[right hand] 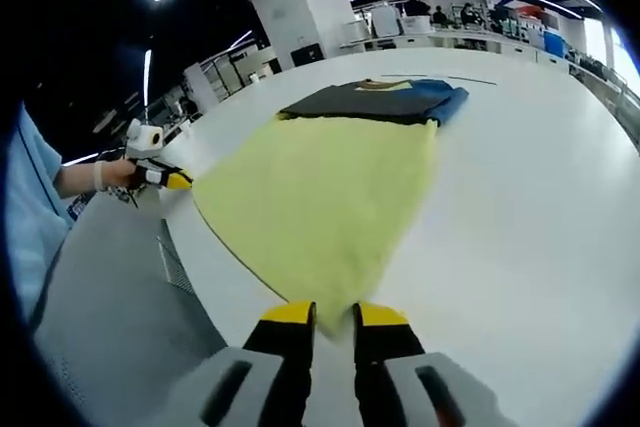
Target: Fold the garment on the visible template until the final outline fits inside the template.
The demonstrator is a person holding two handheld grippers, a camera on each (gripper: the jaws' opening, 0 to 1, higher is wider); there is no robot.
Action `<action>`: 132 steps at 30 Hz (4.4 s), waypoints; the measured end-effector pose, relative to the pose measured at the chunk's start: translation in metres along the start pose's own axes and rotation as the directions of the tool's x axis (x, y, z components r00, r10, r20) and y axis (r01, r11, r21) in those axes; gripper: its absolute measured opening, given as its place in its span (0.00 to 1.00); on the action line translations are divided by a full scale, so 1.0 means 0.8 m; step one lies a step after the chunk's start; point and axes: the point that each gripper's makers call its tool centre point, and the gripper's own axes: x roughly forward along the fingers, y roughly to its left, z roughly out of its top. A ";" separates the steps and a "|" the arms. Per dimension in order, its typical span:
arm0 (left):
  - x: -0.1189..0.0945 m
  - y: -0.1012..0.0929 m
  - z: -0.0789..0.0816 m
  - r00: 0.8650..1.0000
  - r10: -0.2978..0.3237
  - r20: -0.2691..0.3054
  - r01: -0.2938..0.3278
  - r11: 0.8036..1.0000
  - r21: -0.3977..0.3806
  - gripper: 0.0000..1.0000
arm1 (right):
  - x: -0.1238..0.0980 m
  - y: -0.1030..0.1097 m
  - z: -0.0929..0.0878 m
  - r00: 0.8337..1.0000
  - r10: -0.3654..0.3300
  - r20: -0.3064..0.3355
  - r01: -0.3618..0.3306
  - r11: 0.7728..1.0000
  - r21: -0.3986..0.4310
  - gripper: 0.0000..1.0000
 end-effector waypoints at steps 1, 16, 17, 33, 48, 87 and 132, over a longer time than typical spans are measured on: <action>0.000 0.000 0.000 1.000 0.000 0.000 0.000 1.000 -0.006 0.01 | 0.000 -0.001 0.000 1.000 -0.002 0.001 0.002 1.000 0.002 0.06; -0.033 -0.034 0.036 0.994 -0.056 0.092 0.068 0.989 -0.134 0.00 | -0.038 0.016 0.026 0.995 0.081 0.051 -0.086 0.991 0.103 0.00; -0.037 -0.039 0.034 0.994 -0.064 0.091 0.079 0.983 -0.164 0.00 | -0.044 0.020 0.026 0.994 0.097 0.047 -0.102 0.989 0.105 0.00; -0.084 -0.086 0.021 0.977 -0.129 0.168 0.163 0.964 -0.209 0.00 | -0.107 0.046 -0.009 0.994 0.107 0.032 -0.111 0.977 0.182 0.00; -0.076 -0.079 0.018 0.982 -0.122 0.148 0.152 0.965 -0.215 0.00 | -0.067 0.067 -0.030 0.985 0.147 -0.093 -0.135 0.983 0.123 0.00; -0.084 -0.090 0.012 0.976 -0.142 0.164 0.175 0.962 -0.211 0.00 | -0.072 0.062 -0.029 0.977 0.187 -0.098 -0.158 0.955 0.252 0.00; -0.045 -0.017 0.254 0.828 -0.286 0.482 0.417 0.889 -0.190 0.00 | -0.093 -0.027 0.243 0.835 0.127 0.535 -0.428 0.761 0.488 0.00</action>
